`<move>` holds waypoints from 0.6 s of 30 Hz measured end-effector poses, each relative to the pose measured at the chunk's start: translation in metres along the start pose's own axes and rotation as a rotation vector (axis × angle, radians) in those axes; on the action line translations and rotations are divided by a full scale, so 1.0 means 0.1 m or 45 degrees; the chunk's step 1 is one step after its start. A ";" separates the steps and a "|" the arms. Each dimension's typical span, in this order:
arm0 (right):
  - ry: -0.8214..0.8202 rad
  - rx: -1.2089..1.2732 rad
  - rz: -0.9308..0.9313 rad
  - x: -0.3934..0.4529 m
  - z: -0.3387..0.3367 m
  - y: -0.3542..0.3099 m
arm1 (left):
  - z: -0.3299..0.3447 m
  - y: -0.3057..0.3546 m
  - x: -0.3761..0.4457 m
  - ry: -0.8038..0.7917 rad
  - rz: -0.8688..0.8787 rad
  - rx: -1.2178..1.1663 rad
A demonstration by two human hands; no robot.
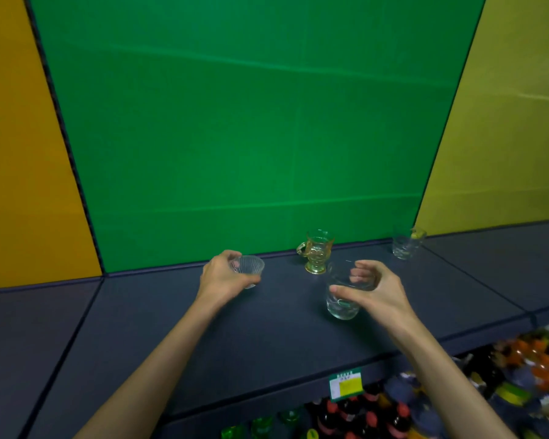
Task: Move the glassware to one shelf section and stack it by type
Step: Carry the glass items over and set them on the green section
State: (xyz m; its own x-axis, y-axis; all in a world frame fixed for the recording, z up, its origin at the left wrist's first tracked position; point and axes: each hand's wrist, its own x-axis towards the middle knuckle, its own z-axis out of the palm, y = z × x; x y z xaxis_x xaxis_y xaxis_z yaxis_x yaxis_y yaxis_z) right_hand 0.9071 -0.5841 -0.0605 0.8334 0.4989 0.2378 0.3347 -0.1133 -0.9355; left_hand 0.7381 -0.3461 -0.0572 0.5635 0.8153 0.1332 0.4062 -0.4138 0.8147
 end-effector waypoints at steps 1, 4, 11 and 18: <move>-0.013 0.015 0.005 0.09 -0.02 0.05 | 0.03 0.01 0.04 0.018 -0.016 0.015; -0.057 0.031 0.004 0.34 -0.07 0.19 | 0.15 0.03 0.13 0.079 -0.076 0.041; -0.175 0.032 -0.003 0.88 -0.31 0.51 | 0.36 0.01 0.22 0.233 -0.262 0.130; -0.274 0.024 -0.040 1.34 -0.61 0.66 | 0.53 0.06 0.23 0.333 -0.356 0.216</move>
State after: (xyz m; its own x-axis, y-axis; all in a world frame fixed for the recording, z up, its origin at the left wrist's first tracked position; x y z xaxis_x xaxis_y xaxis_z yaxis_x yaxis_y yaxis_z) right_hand 1.0676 -0.5775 -0.0747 0.7088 0.6741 0.2075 0.3492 -0.0798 -0.9336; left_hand 0.7913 -0.3511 -0.0791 0.2220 0.9720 0.0769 0.6429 -0.2052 0.7380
